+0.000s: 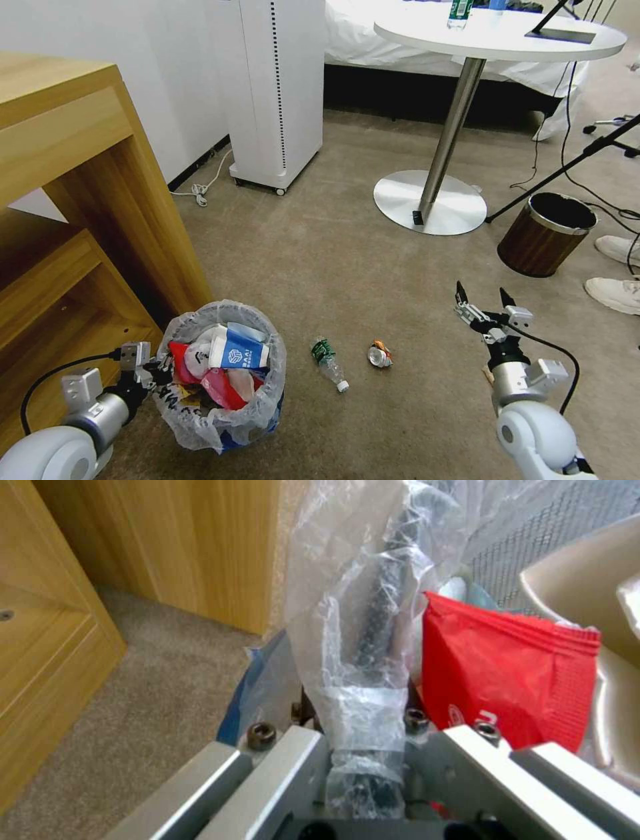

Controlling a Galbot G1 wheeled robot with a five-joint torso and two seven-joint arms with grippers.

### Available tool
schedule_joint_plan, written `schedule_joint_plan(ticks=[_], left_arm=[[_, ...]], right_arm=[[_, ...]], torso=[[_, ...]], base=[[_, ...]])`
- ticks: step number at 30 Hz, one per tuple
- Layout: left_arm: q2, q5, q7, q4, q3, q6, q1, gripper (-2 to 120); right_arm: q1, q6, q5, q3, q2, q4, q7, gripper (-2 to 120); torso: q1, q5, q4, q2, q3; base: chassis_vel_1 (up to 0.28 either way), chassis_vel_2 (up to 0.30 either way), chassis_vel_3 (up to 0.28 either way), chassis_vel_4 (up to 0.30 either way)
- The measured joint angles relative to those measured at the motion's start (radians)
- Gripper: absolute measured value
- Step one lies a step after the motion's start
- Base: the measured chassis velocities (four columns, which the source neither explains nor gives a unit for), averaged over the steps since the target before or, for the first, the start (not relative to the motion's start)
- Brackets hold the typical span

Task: Pick up the trash bin and place the garbage on the floor into it.

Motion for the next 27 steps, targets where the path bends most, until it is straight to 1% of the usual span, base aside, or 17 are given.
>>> schedule_joint_plan(ticks=[1,2,4,5,6,8,9,11,17,23,27], left_arm=[[0.0,0.0,0.0,0.0,0.0,0.0,0.0,1],[0.0,0.001,0.0,0.001,0.0,-0.002,0.0,1],[-0.003,0.003,0.001,0.002,0.0,-0.007,0.0,1],[-0.003,0.003,0.001,0.002,0.0,-0.007,0.0,1],[-0.005,0.007,0.002,0.004,0.0,-0.011,0.001,1],[-0.009,0.012,0.003,0.006,0.0,-0.013,0.002,1],[-0.009,0.012,0.003,0.006,0.0,-0.013,0.002,1],[-0.013,0.015,0.004,0.006,-0.001,-0.015,0.003,1],[-0.026,0.027,0.005,0.009,-0.002,-0.019,0.007,1],[-0.034,0.037,0.008,0.003,-0.002,-0.02,0.016,1],[-0.033,0.037,0.007,-0.008,-0.009,-0.018,0.022,1]], right_arm=[[0.0,0.0,0.0,0.0,0.0,0.0,0.0,100],[0.004,-0.08,0.028,0.001,-0.019,0.004,0.013,100],[0.014,-0.197,0.075,-0.007,-0.046,0.012,0.058,100],[0.014,-0.197,0.075,-0.007,-0.046,0.012,0.058,100],[0.027,-0.264,0.096,-0.02,-0.061,0.01,0.084,100],[0.052,-0.333,0.143,-0.049,-0.082,-0.004,0.113,100],[0.052,-0.333,0.143,-0.049,-0.082,-0.004,0.113,100],[0.082,-0.386,0.189,-0.08,-0.096,-0.019,0.138,100],[0.137,-0.402,0.201,-0.14,-0.113,-0.053,0.143,100],[0.164,-0.406,0.19,-0.174,-0.123,-0.081,0.119,100],[0.188,-0.419,0.164,-0.208,-0.135,-0.123,0.082,100]], torso=[[0.0,0.0,0.0,0.0,0.0],[0.0,-0.0001,0.0001,0.0,0.0],[0.0,-0.0001,0.0,0.0,0.0],[0.0,-0.0001,0.0,0.0,0.0],[0.0,-0.0003,-0.0001,0.0,0.0],[0.0,0.0,0.0001,0.0,0.0],[0.0,0.0,0.0001,0.0,0.0],[0.0,-0.0002,0.0001,0.0,0.0],[0.0,-0.0002,0.0001,0.0,0.0],[0.0,-0.0003,0.0001,0.0,0.0],[0.0,-0.0002,0.0,0.0,0.0]], base=[[0.0,0.0,0.0,0.0],[0.0,0.0,0.0,0.0],[0.0,0.0,0.0,0.0],[0.0,0.0,0.0,0.0],[0.0,0.0,0.0,0.0],[0.0,0.0,0.0,0.0],[0.0,0.0,0.0,0.0],[0.0,0.0,0.0,0.0],[0.0,0.0,0.0,0.0],[0.0,0.0,0.0,0.0],[0.0,0.0,0.0,0.0]])
